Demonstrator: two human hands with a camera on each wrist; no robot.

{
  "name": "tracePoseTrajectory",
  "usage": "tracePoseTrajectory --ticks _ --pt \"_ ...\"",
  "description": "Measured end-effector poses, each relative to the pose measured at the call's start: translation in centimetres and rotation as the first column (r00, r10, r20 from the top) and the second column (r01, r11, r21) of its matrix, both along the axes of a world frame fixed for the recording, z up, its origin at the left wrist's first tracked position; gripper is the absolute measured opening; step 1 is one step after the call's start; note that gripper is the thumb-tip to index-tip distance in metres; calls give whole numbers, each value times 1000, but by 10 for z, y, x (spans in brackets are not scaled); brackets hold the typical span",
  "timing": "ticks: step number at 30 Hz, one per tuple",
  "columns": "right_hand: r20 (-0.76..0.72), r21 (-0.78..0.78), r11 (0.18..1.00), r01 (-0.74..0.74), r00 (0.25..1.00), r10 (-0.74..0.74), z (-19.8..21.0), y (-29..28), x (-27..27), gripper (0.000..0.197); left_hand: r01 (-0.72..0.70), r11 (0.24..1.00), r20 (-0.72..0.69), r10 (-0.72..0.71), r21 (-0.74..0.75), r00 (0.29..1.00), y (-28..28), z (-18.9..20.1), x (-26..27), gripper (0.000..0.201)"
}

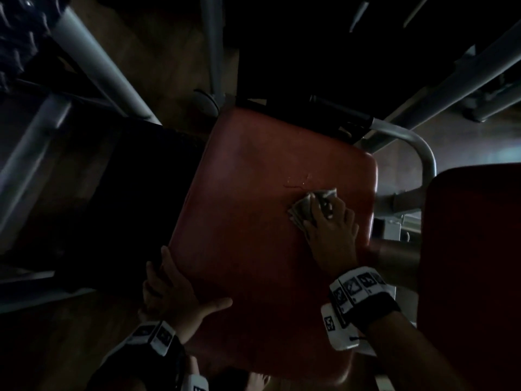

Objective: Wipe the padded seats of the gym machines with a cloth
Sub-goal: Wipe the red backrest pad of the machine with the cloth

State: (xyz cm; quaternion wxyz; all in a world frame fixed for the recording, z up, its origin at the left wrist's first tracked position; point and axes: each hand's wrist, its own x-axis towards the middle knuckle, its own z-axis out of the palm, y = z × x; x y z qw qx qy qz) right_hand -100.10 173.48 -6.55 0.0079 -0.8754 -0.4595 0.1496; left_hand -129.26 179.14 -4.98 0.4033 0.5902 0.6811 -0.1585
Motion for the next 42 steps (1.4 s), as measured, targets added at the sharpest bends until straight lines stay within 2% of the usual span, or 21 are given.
tracePoseTrajectory --ticks 3,5,11,14,17,20,23,28,33,34,36,38,39,40,42 --pt "52 -15 988 -155 986 156 3 0 -2 57 -3 1000 -3 2 -16 1000 1 2 0 163" --pt "50 -7 979 -203 978 203 4 1 5 57 3 1000 1 -3 -28 1000 2 4 0 163" --pt "2 9 993 -117 993 117 8 9 4 56 0 998 8 1 -59 1000 4 9 2 161" --pt "-13 -53 977 -208 978 208 10 -6 -9 58 4 999 10 -3 -49 1000 4 9 1 161" --pt "-38 -58 972 -228 973 227 10 -9 -3 57 -3 999 20 4 -37 1000 3 7 0 161" --pt "-33 4 988 -152 988 152 7 8 10 56 9 1000 -2 -9 -23 1000 3 6 0 163" --pt "-27 -6 996 -90 996 90 6 21 7 56 1 1000 3 -1 -20 1000 3 4 -1 163" --pt "26 -31 939 -341 939 342 9 4 -4 55 -18 999 20 18 -36 1000 2 2 -2 163" --pt "40 -16 989 -148 988 148 6 17 19 56 -19 1000 21 19 -23 1000 2 1 -1 162" --pt "57 5 986 -169 984 169 7 18 13 55 -17 1000 16 17 -23 1000 1 0 -2 162" --pt "50 9 952 -307 951 307 4 16 2 54 -6 1000 3 6 -14 1000 2 1 -2 162" --pt "28 -61 893 -445 894 447 -5 11 10 53 -11 1000 10 11 -12 1000 2 2 -1 162" --pt "25 -79 886 -457 888 460 -8 12 18 52 -16 1000 15 17 -19 1000 1 3 -1 162" --pt "34 -83 904 -420 905 424 -10 13 27 50 -17 999 16 17 -28 1000 1 5 0 161" --pt "55 -20 968 -252 966 253 -6 17 32 50 -14 999 19 14 -34 1000 1 4 0 161"
